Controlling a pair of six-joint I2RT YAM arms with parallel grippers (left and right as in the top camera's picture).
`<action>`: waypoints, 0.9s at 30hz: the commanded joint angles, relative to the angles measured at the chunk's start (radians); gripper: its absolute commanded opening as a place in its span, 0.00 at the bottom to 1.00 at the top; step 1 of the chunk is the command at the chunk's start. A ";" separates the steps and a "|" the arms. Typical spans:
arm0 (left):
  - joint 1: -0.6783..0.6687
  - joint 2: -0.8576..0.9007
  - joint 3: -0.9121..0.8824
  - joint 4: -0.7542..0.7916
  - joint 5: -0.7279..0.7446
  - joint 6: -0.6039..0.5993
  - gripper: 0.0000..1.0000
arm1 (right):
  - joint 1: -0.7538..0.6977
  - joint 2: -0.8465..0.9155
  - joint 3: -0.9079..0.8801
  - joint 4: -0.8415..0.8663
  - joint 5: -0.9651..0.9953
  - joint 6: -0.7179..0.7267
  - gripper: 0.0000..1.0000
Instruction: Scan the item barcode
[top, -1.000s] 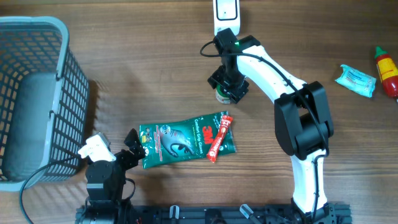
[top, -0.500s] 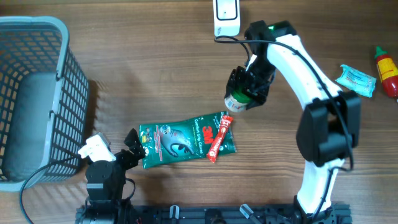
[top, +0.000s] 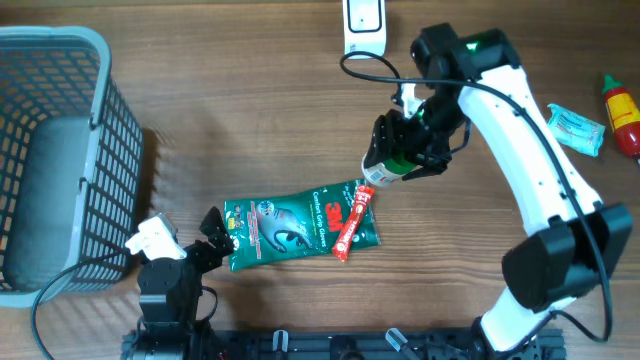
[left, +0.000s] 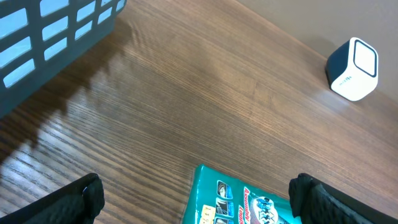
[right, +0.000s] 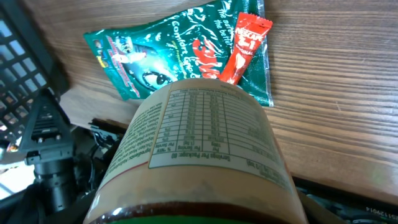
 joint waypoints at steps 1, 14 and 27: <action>0.006 -0.005 0.000 -0.003 0.009 -0.005 1.00 | 0.002 -0.055 -0.001 0.000 -0.024 -0.020 0.63; 0.006 -0.005 0.000 -0.003 0.009 -0.005 1.00 | 0.002 -0.055 -0.001 0.000 -0.005 -0.021 0.64; 0.006 -0.005 0.000 -0.003 0.009 -0.005 1.00 | 0.002 -0.055 -0.001 0.000 -0.002 -0.024 0.64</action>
